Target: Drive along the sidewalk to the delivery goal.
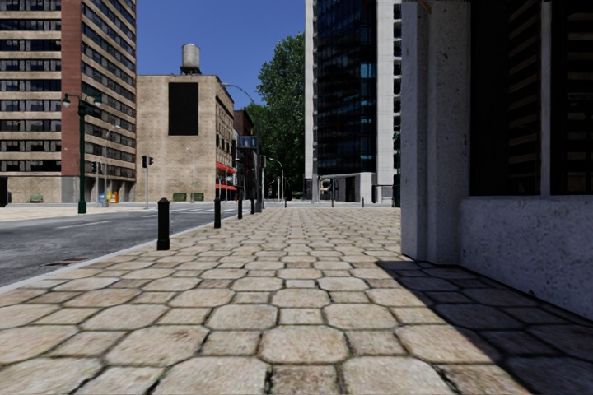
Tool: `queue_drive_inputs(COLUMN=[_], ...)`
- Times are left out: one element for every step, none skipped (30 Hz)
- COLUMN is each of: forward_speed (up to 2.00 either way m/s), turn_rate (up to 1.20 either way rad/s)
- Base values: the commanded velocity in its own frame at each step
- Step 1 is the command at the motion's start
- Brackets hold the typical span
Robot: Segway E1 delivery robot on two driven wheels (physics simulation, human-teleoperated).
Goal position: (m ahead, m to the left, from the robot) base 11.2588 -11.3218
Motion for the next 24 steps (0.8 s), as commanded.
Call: queue_drive_inputs(forward_speed=[2.0, 2.0, 2.0, 2.0, 2.0, 2.0, 2.0, 2.0, 2.0, 2.0, 2.0, 2.0, 2.0, 2.0, 2.0, 2.0, 2.0, 2.0, 2.0, 2.0, 2.0, 2.0, 2.0, 2.0], turn_rate=[0.0, 0.0, 0.0, 0.0, 0.0, 0.0, 0.0, 0.0, 0.0, 0.0, 0.0, 0.0, 0.0, 0.0, 0.0, 0.0, 0.0, 0.0, 0.0, 0.0, 0.0, 0.0, 0.0, 0.0])
